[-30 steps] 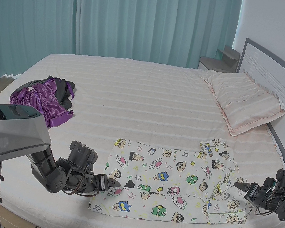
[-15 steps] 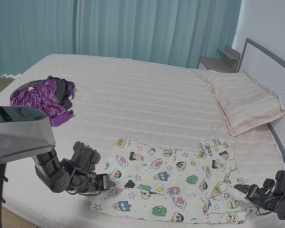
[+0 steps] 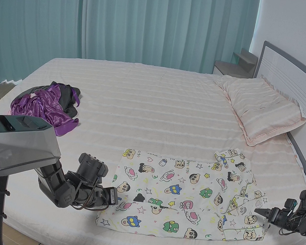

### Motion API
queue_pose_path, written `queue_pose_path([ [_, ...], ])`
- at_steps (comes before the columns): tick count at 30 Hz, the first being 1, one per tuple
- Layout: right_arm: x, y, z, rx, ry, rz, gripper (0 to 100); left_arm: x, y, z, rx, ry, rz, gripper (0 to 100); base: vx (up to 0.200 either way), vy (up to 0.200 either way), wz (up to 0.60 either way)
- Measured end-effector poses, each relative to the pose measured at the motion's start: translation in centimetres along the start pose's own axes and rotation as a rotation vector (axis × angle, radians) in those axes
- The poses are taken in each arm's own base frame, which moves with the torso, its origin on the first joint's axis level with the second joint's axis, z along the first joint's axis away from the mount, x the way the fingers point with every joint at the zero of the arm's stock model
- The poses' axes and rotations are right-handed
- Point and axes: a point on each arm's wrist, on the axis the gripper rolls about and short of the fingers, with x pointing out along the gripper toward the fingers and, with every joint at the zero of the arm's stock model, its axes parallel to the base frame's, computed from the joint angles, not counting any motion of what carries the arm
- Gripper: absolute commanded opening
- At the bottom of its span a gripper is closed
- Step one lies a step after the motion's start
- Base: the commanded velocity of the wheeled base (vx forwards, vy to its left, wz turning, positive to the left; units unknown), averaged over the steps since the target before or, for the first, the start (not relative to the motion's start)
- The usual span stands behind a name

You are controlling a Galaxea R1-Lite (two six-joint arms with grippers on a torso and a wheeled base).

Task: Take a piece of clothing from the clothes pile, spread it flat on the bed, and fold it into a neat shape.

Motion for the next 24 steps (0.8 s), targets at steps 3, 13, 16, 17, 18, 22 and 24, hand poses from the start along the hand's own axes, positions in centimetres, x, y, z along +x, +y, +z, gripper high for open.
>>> queue_pose_path([
  [3,0.2,-0.6,-0.3,-0.017,0.017,0.019,100,0.0,0.0,0.0,0.0,0.0,0.0,0,0.0,0.0,0.0],
  [13,2.2,-1.9,-0.6,-0.011,0.062,0.134,100,0.0,0.0,0.0,-0.006,0.002,0.001,0,0.0,0.0,0.0],
  [16,2.7,-2.1,-0.9,-0.013,0.08,0.168,100,0.0,0.0,0.0,-0.006,0.001,0.001,0,0.0,0.0,0.0],
  [17,2.8,-2.2,-1.0,-0.011,0.087,0.181,100,0.0,0.0,0.0,-0.006,0.001,0.001,0,0.0,0.0,0.0],
  [18,2.8,-2.2,-1.1,-0.007,0.091,0.194,100,0.0,0.0,0.0,-0.007,0.002,0.001,0,0.0,0.0,0.0],
  [22,2.9,-2.4,-1.4,0.004,0.101,0.237,0,0.0,0.0,0.0,-0.007,0.002,0.001,0,0.0,0.0,0.0],
  [24,3.0,-2.4,-1.5,0.007,0.104,0.238,0,0.0,0.0,0.0,-0.006,0.002,0.001,0,0.0,0.0,0.0],
])
